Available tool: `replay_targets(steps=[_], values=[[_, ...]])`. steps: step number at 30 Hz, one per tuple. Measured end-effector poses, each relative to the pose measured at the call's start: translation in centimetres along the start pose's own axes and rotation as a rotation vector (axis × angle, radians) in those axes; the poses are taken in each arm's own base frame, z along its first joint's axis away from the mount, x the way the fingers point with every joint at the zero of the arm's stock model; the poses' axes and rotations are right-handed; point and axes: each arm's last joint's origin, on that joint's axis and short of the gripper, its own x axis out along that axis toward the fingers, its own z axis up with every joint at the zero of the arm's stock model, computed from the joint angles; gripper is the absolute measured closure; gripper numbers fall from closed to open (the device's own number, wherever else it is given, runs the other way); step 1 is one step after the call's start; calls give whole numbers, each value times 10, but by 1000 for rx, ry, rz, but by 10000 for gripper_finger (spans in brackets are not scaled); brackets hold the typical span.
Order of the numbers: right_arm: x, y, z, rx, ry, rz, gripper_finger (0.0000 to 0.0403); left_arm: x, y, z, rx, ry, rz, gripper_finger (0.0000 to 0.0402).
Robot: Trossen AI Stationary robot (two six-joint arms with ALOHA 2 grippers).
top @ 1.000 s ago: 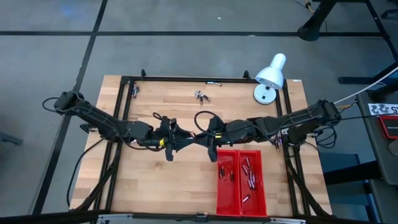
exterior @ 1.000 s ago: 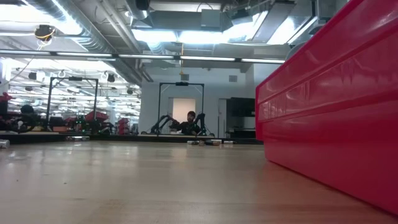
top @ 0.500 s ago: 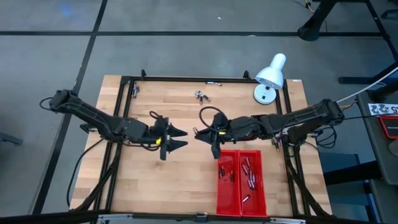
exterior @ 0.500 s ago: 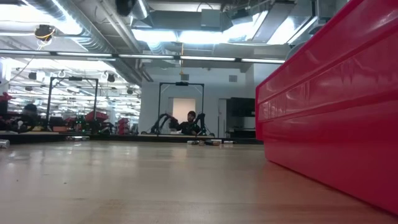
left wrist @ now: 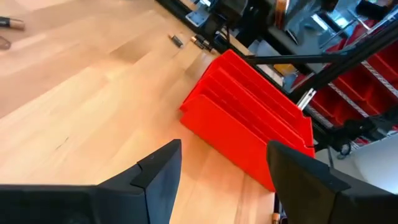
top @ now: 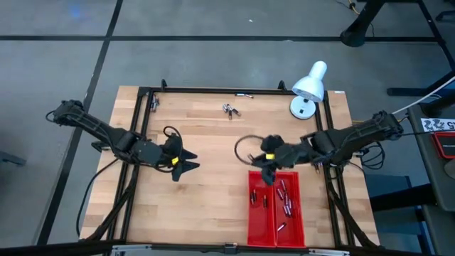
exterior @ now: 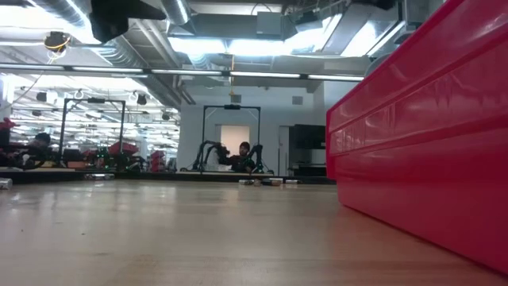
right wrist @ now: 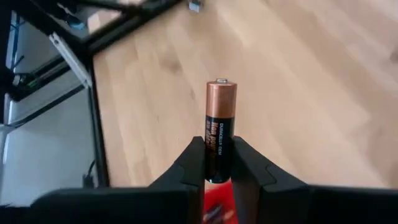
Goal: Sort batteries
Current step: Put the black battery into the left red bin, then put the silver battery into the right red bin
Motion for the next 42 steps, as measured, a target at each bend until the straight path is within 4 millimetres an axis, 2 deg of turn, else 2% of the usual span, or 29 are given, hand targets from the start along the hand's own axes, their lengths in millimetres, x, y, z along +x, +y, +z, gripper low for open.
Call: replay_targets(steps=[8,12,19,26,36,42], values=[[2,21,-58,74,124,4,359,2,-1,-4,-5,-30,37,176],[21,21,-81,119,145,-29,359,3,1,-2,11,-75,80,176],[50,20,-97,122,172,-76,359,6,6,3,15,-102,116,176],[69,15,-112,105,228,-139,353,7,9,5,-7,-112,127,176],[74,14,-114,86,233,-160,283,7,8,5,-34,-114,125,176],[74,14,-114,85,231,-162,258,7,8,5,-34,-114,125,176]])
